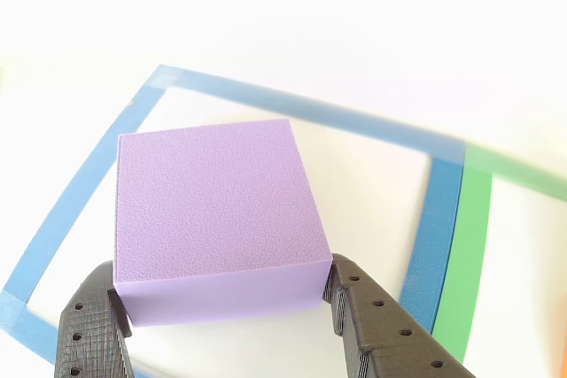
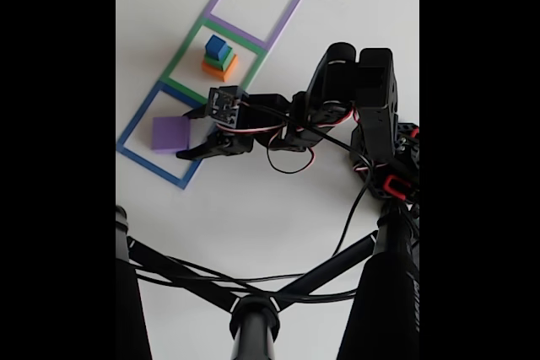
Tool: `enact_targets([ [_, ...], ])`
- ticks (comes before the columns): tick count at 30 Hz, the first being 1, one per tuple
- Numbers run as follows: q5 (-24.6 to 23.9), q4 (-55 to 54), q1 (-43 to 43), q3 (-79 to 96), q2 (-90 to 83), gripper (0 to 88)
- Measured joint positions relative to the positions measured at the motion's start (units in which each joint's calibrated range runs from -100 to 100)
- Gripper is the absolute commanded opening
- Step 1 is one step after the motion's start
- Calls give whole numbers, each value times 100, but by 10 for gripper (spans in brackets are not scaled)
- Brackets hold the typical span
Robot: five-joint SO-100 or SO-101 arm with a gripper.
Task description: Tower of hanoi
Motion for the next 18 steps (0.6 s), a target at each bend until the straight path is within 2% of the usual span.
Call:
enact_targets([
  [18, 0, -96, 123, 270, 0, 320],
])
